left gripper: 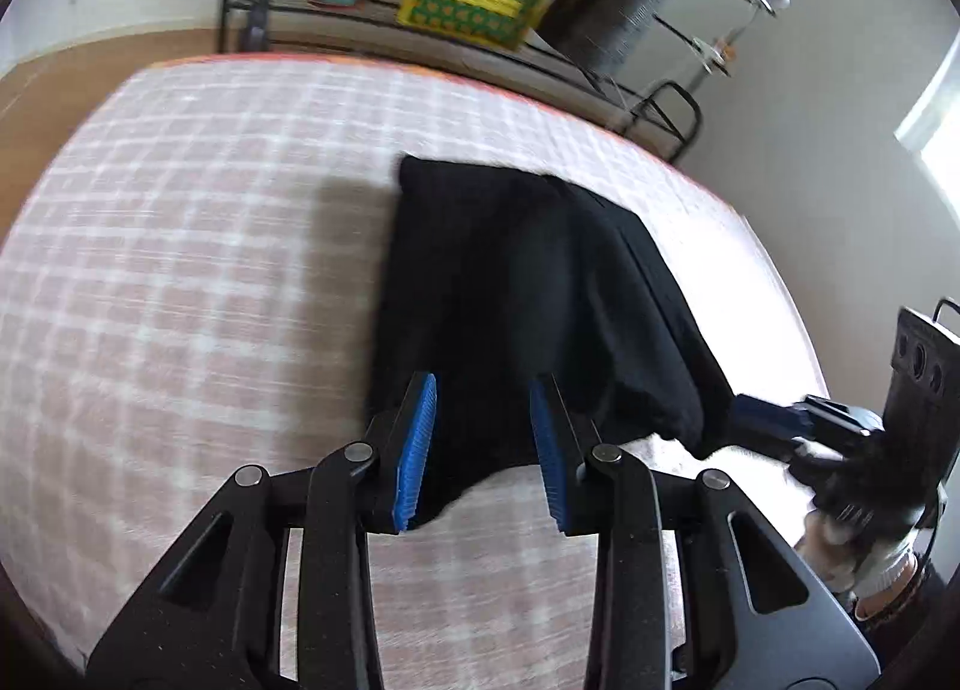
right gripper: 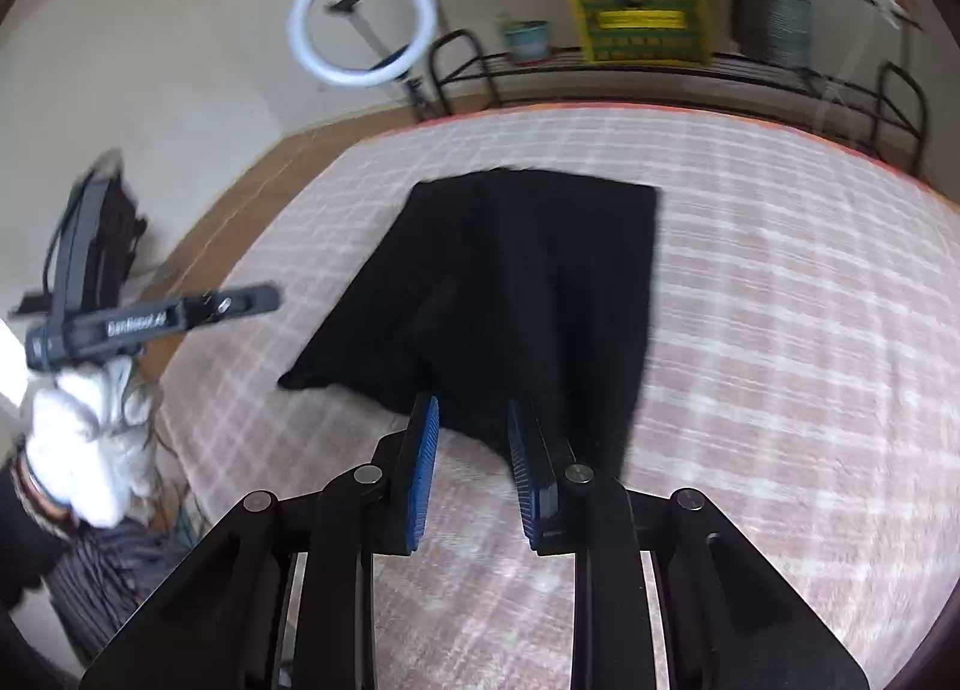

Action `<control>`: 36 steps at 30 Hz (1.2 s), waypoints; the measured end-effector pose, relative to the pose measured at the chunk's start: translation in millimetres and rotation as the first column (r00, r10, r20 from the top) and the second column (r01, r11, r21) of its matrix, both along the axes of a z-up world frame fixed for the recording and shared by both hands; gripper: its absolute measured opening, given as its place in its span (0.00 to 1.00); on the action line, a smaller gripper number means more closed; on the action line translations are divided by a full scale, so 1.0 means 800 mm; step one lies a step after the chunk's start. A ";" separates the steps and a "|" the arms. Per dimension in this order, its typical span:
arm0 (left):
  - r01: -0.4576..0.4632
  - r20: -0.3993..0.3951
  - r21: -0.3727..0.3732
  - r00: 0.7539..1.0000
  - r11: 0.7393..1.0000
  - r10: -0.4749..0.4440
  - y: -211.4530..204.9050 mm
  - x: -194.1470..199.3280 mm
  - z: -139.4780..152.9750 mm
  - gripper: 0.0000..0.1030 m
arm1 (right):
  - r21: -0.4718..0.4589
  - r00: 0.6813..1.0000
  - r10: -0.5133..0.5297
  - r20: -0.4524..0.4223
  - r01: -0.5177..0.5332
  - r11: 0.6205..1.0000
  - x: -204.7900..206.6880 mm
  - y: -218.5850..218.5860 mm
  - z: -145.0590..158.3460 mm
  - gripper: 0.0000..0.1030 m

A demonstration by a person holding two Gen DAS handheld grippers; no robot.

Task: Fold large clothes
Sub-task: 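Lower the sweater onto the bed and press it flat with both tools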

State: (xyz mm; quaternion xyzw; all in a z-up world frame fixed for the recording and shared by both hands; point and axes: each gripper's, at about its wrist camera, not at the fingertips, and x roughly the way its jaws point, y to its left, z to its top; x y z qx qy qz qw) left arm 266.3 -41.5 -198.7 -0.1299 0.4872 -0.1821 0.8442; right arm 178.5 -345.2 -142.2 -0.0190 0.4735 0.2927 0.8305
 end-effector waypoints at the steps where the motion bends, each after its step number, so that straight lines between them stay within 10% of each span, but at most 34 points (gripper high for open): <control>1: 0.021 -0.028 -0.015 0.999 1.000 -0.021 -0.009 0.005 -0.008 0.31 | -0.048 0.999 0.032 0.017 -0.031 0.998 0.004 0.020 -0.008 0.31; 8: 0.045 -0.109 -0.026 0.993 0.999 -0.047 -0.028 0.013 -0.047 0.31 | -0.350 0.980 0.155 0.128 -0.101 0.931 -0.004 0.065 -0.051 0.38; 10: 0.048 -0.113 -0.018 0.992 0.999 -0.050 -0.029 0.015 -0.052 0.31 | -0.376 0.980 0.144 0.134 -0.084 0.923 0.000 0.063 -0.055 0.06; 23: 0.046 -0.090 0.011 0.995 0.999 -0.045 -0.020 0.005 -0.041 0.31 | -0.228 0.976 0.218 0.019 -0.208 0.951 -0.020 0.025 -0.021 0.04; 30: 0.089 -0.019 -0.059 0.996 0.994 -0.090 -0.058 0.039 0.002 0.31 | -0.052 0.990 0.042 0.134 -0.035 0.998 0.046 0.008 0.041 0.08; 36: 0.203 -0.052 -0.002 0.978 0.979 -0.203 -0.099 0.050 -0.031 0.31 | -0.008 0.992 -0.030 0.123 0.032 0.999 0.122 0.030 0.031 0.08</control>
